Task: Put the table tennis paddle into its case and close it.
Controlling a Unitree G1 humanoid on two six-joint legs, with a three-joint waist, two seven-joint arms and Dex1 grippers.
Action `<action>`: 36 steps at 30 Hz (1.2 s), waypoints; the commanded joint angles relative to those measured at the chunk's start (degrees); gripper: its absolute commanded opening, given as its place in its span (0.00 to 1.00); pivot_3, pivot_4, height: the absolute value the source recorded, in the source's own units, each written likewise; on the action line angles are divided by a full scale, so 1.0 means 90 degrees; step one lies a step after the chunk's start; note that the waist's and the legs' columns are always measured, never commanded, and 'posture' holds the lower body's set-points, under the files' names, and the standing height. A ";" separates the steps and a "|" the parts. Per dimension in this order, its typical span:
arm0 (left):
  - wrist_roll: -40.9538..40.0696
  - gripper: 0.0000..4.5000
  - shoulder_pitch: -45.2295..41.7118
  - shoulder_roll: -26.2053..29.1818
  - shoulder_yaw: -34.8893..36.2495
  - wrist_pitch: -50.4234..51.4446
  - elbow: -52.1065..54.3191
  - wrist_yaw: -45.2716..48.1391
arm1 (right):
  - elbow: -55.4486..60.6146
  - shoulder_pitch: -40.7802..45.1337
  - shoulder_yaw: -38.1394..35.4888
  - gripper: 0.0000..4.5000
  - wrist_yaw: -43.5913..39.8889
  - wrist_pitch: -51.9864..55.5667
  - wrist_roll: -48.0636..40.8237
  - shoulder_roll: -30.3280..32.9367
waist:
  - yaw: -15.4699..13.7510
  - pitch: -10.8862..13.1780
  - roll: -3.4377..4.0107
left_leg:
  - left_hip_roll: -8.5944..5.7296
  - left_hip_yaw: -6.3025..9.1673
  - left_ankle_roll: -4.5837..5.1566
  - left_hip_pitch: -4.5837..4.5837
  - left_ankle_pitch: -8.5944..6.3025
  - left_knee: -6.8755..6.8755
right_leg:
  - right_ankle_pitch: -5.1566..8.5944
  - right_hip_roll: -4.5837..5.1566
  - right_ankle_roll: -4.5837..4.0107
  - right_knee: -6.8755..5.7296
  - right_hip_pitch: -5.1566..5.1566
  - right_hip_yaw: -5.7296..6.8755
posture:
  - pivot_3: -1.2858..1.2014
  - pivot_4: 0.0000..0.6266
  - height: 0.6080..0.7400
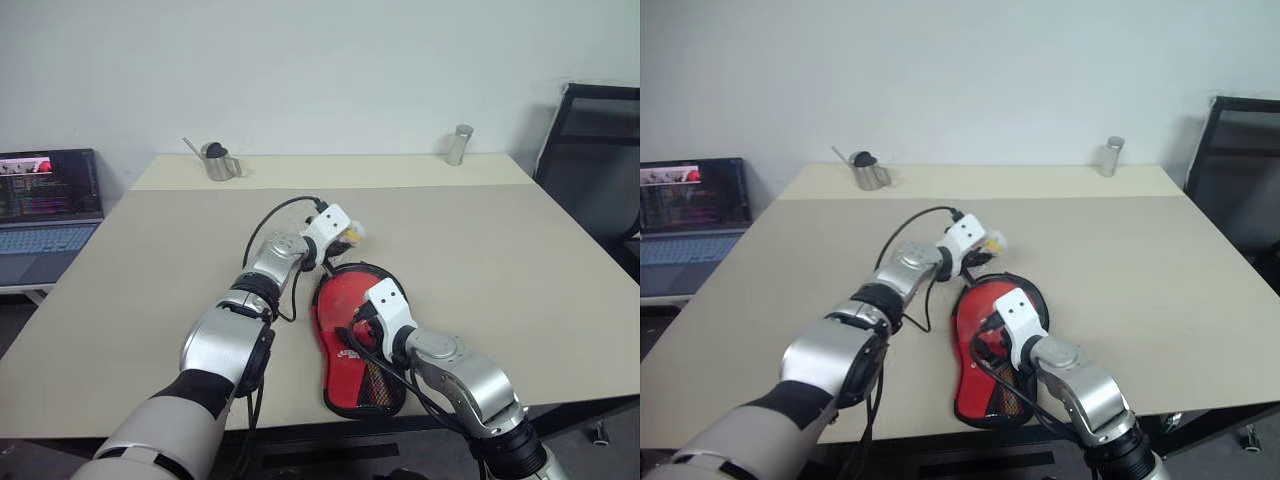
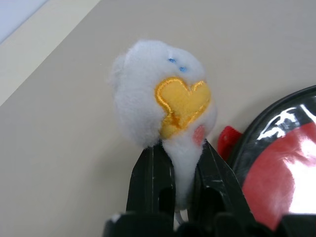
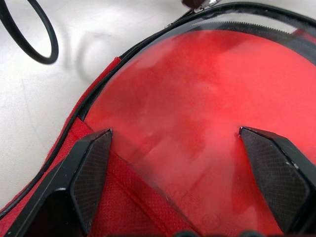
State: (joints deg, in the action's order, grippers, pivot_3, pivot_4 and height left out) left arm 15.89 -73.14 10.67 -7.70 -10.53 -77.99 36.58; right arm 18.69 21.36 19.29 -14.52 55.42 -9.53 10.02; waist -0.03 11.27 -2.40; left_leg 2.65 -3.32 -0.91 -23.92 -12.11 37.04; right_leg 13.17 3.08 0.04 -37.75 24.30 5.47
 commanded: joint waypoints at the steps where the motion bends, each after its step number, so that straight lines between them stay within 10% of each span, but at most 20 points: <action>1: 0.0239 0.00 -0.0344 -0.0138 -0.0171 -0.0363 0.0071 -0.0275 | -0.0188 -0.0316 0.0146 1.00 0.0040 0.0427 0.0036 0.0004 | 0.0000 0.0000 0.0000 | 0.0000 0.0000 0.0000 0.0000 0.0000 0.0000 | 0.0000 0.0001 0.0000 0.0001 0.0000 0.0000 | 0.52 0.24 1.00; 36: 0.1015 0.00 -0.0618 -0.1842 -0.0890 -0.2315 0.0053 0.0298 | 0.0199 -0.0787 0.0193 1.00 0.0446 0.0836 0.0121 -0.0601 | -0.0001 -0.0004 -0.0001 | 0.0002 0.0007 0.0001 0.0000 -0.0001 -0.0004 | 0.0001 0.0005 0.0000 0.0012 -0.0006 0.0002 | 0.52 0.24 1.00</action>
State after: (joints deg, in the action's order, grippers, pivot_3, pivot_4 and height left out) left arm 26.09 -77.68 -5.09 -15.80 -29.44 -80.10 38.52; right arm 23.79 16.72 19.32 -10.02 58.63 -7.78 4.54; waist -0.05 11.23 -2.41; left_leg 2.67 -3.25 -0.89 -23.92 -12.12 37.01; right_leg 13.19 3.13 0.04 -37.64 24.24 5.49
